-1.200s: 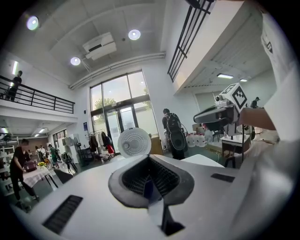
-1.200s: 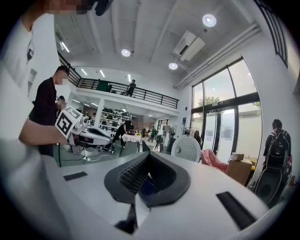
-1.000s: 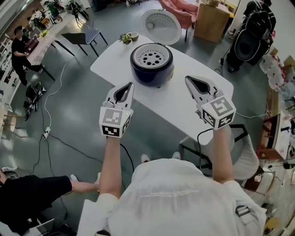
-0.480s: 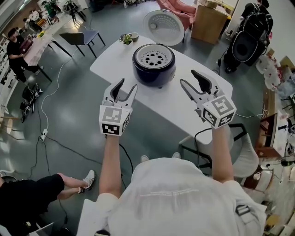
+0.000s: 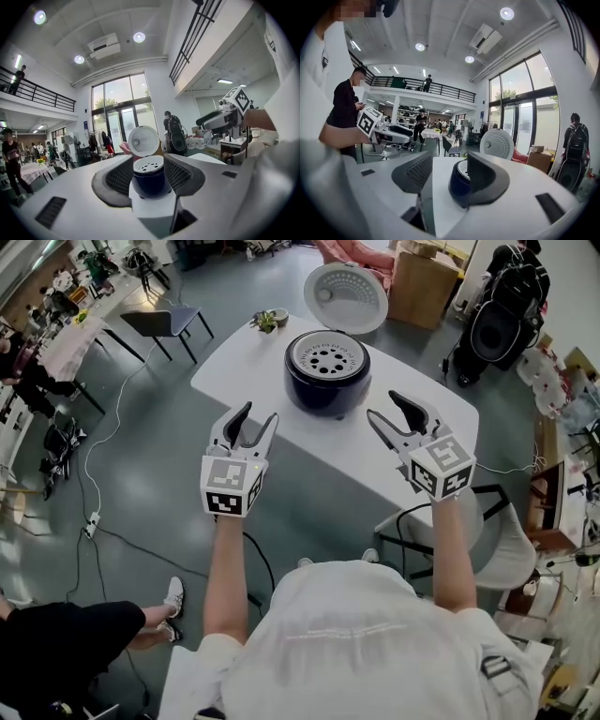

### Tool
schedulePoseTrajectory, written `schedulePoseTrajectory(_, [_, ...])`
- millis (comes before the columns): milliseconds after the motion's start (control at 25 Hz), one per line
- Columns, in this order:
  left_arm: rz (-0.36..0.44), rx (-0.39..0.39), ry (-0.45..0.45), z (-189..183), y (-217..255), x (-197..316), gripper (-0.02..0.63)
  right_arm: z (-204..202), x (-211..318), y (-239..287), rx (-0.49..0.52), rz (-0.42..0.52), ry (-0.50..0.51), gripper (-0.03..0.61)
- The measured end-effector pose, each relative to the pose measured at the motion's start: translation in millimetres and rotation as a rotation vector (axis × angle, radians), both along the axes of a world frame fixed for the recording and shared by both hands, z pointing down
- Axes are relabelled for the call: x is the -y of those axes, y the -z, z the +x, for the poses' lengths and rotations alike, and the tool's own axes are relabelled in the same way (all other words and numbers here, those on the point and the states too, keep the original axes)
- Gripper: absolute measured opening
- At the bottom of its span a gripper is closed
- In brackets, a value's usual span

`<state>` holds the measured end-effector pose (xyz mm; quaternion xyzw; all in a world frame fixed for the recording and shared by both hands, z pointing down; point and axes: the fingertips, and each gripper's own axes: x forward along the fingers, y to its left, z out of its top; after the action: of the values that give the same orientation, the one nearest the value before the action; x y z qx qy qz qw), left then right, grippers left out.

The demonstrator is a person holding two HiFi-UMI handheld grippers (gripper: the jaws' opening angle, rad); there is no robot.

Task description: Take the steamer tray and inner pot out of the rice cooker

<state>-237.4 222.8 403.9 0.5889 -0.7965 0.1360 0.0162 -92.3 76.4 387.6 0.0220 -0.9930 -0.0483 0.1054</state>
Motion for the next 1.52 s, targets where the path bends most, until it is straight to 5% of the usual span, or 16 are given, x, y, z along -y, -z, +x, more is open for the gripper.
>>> schedulePoseTrajectory(440, [-0.032,-0.116,0.0,-19,-40,-41,0.215,3,-34,-25,-0.072,-0.019,-0.07,0.252])
schedulePoseTrajectory(720, [-0.059,-0.12,-0.017,-30,-47,-38,0.215,-8,-17,-22,-0.05,-0.053,-0.132,0.249])
schedulePoseTrajectory(1520, [-0.202,-0.145,-0.072,-128,-76,64,0.207,-120,87,-86,-0.047,-0.241,-0.149,0.244])
